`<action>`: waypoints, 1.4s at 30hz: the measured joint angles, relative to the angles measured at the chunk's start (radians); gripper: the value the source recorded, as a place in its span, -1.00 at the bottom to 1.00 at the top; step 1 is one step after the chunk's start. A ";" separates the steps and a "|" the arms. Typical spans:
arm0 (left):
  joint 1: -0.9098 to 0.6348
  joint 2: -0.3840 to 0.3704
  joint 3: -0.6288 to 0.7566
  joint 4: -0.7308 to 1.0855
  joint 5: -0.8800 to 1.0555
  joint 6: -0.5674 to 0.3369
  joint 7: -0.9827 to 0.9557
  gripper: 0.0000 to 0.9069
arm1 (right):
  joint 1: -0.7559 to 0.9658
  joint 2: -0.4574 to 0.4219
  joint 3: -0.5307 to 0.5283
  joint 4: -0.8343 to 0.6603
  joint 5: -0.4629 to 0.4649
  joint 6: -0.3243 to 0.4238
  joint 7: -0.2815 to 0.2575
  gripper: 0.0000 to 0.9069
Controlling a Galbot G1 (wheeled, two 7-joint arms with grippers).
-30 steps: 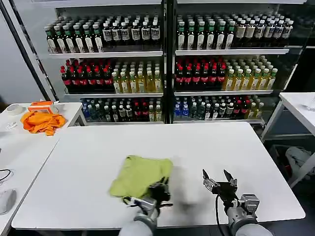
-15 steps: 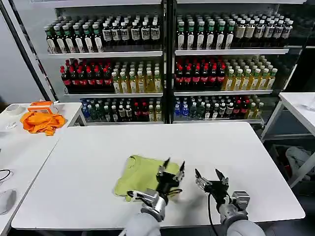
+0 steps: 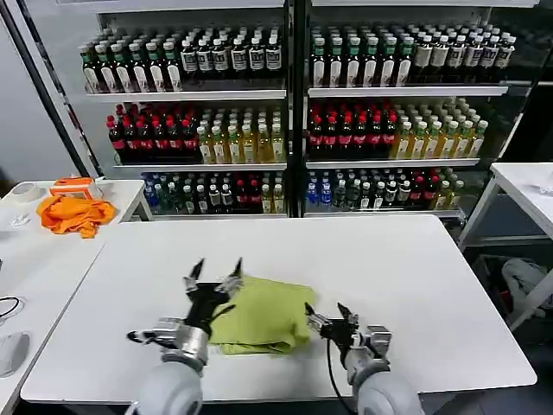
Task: Fold and organize the clothes.
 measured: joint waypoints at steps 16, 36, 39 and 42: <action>0.118 0.027 -0.133 -0.060 -0.036 -0.003 0.000 1.00 | 0.124 0.043 -0.096 -0.145 0.055 0.020 0.092 -1.00; 0.162 0.023 -0.169 -0.081 -0.052 -0.004 0.001 1.00 | 0.264 -0.027 -0.103 -0.261 -0.096 -0.001 -0.001 -1.00; 0.168 0.018 -0.170 -0.081 -0.056 -0.005 0.002 1.00 | 0.295 -0.044 -0.096 -0.288 -0.144 0.001 -0.024 1.00; 0.170 0.012 -0.167 -0.078 -0.056 -0.006 0.004 1.00 | 0.313 -0.055 -0.089 -0.302 -0.190 0.008 -0.049 1.00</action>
